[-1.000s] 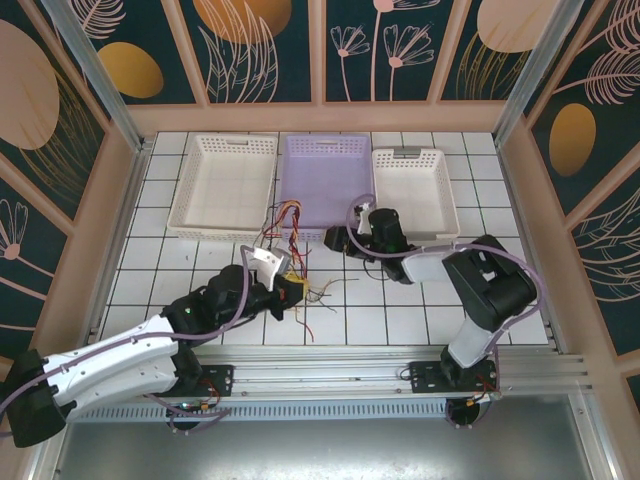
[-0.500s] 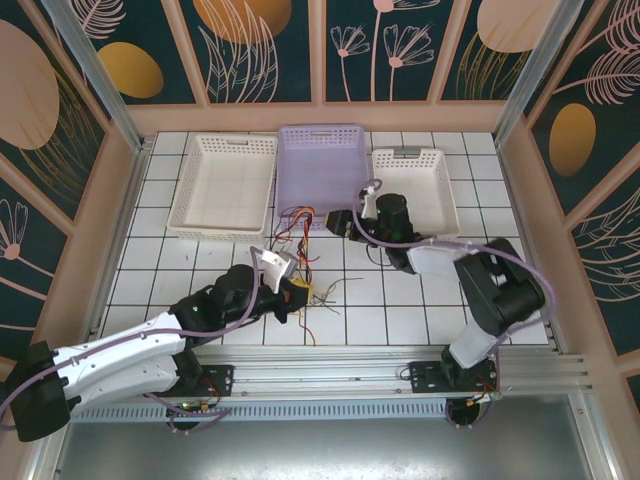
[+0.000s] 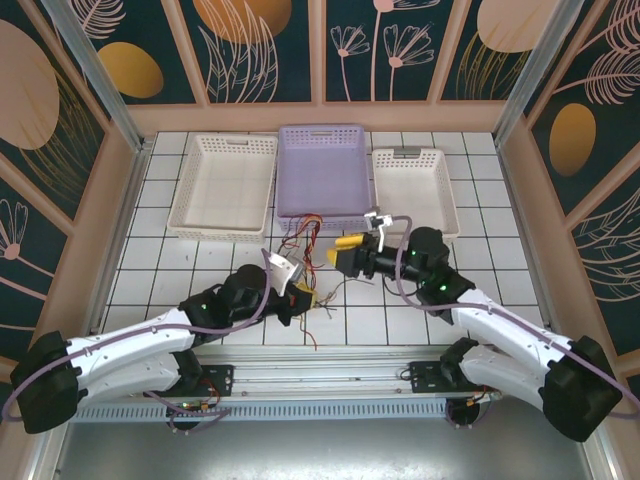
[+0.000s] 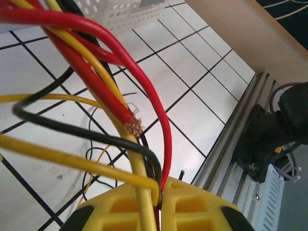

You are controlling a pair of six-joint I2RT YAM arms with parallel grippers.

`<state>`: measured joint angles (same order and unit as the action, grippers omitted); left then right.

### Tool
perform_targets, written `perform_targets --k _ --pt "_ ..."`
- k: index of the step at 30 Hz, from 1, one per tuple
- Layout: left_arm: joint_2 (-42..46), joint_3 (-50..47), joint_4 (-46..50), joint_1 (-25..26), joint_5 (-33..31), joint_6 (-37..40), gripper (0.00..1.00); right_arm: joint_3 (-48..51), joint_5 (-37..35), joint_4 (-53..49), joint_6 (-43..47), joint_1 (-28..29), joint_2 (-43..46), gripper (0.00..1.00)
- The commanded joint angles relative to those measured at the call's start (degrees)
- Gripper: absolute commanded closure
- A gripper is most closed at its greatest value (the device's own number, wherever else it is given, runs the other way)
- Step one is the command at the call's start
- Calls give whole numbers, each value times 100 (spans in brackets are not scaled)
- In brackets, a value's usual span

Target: Untangle the cables

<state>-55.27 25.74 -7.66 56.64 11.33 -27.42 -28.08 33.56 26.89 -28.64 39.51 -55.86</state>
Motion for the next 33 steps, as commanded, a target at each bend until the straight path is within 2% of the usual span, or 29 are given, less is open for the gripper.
perform_targets --k 1,12,16,21,26,33 --pt "38 238 -380 -6 189 128 100 384 160 -63 384 131 23 37" --pt "53 186 -373 -4 468 38 100 795 -323 456 843 375 -268 35" --pt "-9 238 -368 -4 553 26 100 773 -843 547 1154 664 -368 34" --pt "-39 274 -347 -4 633 17 100 767 -1972 531 1560 1055 -322 34" --pt "-80 292 -332 -6 712 8 100 865 -2781 844 2105 1491 -299 33" --pt "-66 333 -288 -4 780 26 100 821 -2908 933 2314 1560 -513 38"
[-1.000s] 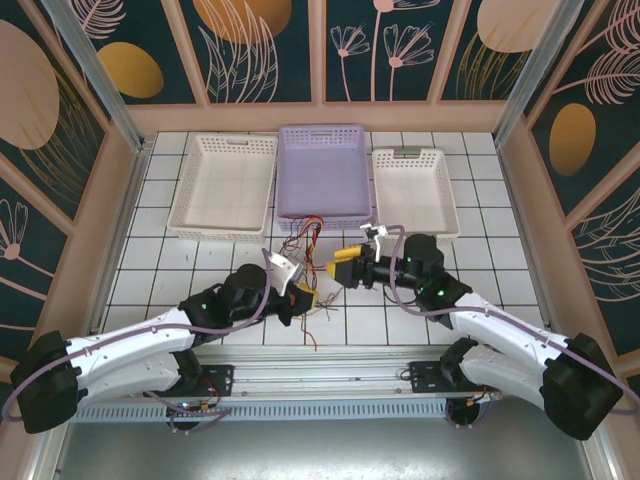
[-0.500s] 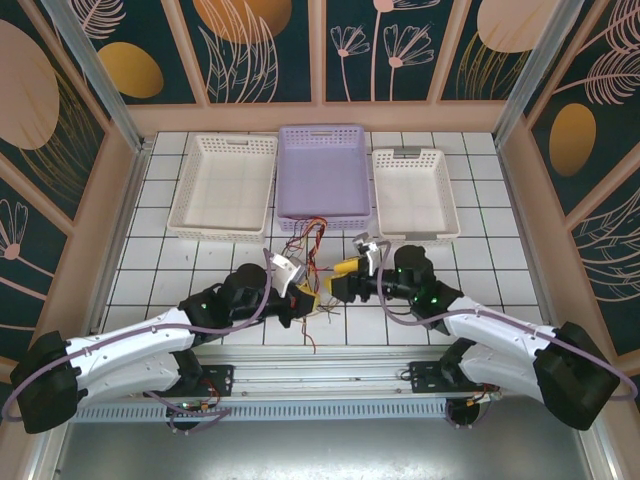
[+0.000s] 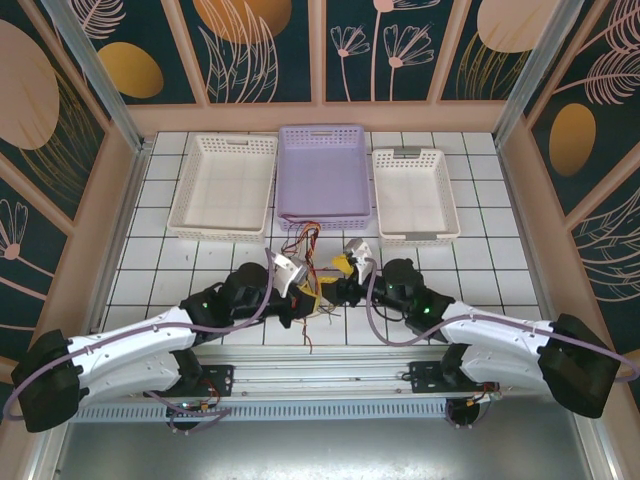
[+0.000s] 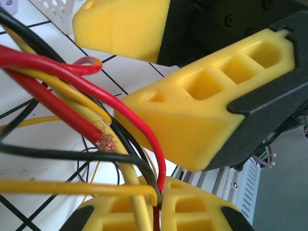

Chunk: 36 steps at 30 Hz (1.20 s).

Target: Untangle the cables

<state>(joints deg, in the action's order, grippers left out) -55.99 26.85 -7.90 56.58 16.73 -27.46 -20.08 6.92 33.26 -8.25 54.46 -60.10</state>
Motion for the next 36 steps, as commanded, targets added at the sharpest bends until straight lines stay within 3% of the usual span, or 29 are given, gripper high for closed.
perform_targets --k 1,6,19,24,31,36 --pt "13 231 -246 2 243 39 100 29 -231 301 295 65 -86 38" --pt "26 215 -251 2 302 39 100 41 -124 376 366 70 -140 44" --pt "182 222 -45 2 73 48 100 -21 -661 59 255 41 155 100" --pt "187 370 318 1 -312 30 100 -51 -1046 -354 -378 -419 455 100" --pt "-235 1045 1686 2 -1298 4 100 -33 -1499 -1379 -1876 -1977 1372 100" --pt "-319 1452 2592 -7 -1927 80 100 -88 -1329 -2023 -2399 -2951 2038 100"
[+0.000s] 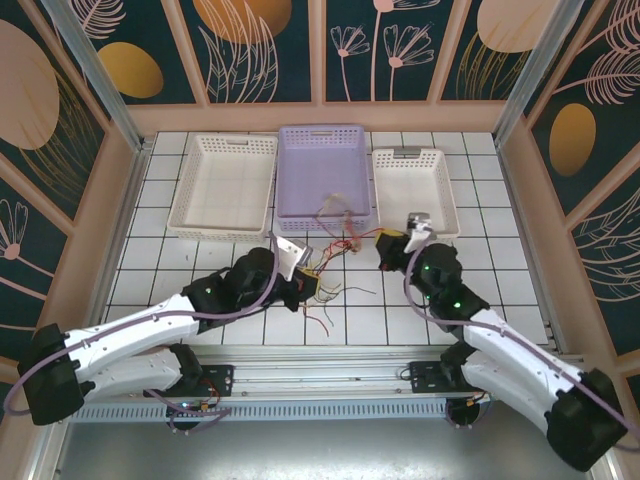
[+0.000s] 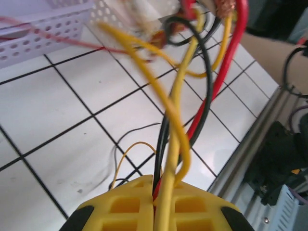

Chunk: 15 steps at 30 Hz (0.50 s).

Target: Untangle the cables

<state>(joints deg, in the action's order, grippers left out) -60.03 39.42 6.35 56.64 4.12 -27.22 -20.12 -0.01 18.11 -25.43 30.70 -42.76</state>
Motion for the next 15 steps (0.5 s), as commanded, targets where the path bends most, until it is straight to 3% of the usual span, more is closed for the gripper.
perform_targets --k 1,8,15 --pt "112 283 1373 -17 -847 70 100 -118 -590 -633 -720 -721 404 100" --pt "314 875 2677 -233 -1860 216 100 -447 -462 -1327 -814 -1405 917 100" --pt "588 1353 3114 -512 -2093 353 100 -788 -454 -1827 -890 -1914 1130 100"
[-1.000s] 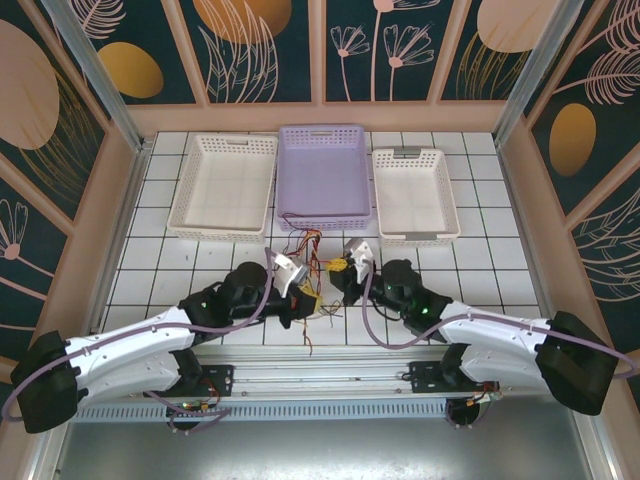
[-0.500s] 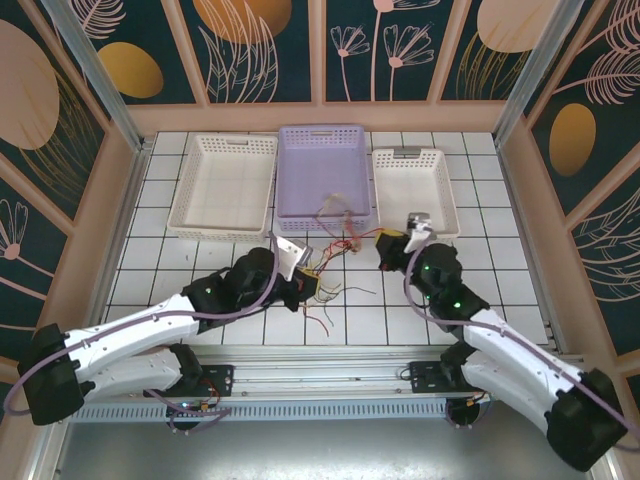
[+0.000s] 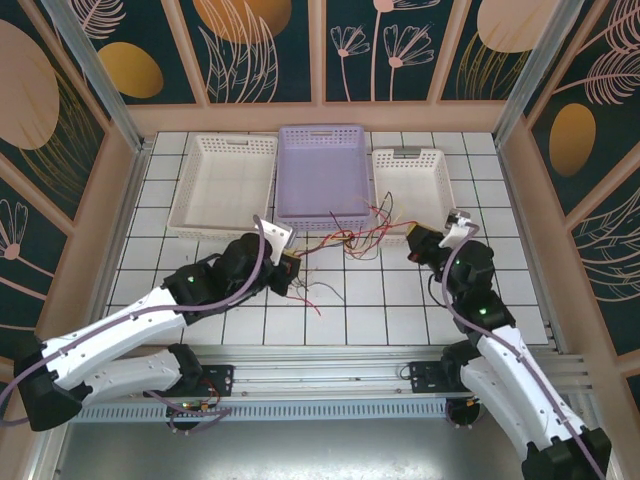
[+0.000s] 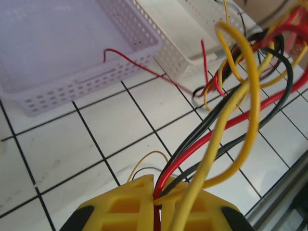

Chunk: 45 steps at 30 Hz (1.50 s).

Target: Untangle the cables

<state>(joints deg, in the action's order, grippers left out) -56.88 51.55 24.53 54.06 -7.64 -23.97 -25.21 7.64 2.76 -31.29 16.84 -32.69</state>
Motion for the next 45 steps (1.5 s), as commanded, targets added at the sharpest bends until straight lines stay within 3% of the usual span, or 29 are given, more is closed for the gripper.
perform_targets --k 1,19,31,35,38,45 --pt "291 183 1335 -280 -966 52 100 -318 -1202 -351 -329 -609 154 100" --pt "-22 580 1673 -309 -2811 495 100 -1048 -1950 -1707 -734 -1783 886 100" --pt "58 451 1442 -312 -2723 484 100 -1943 -1989 -2364 -548 -1873 980 100" --pt "169 269 1291 -309 -2541 479 100 -2303 -1743 -2412 -527 -1872 932 100" --pt "322 115 988 -309 -2017 571 100 -2419 -886 -2151 -519 -1876 691 100" --pt "834 -241 213 -310 -72 951 100 -2831 546 -1465 -536 -1854 -136 100"
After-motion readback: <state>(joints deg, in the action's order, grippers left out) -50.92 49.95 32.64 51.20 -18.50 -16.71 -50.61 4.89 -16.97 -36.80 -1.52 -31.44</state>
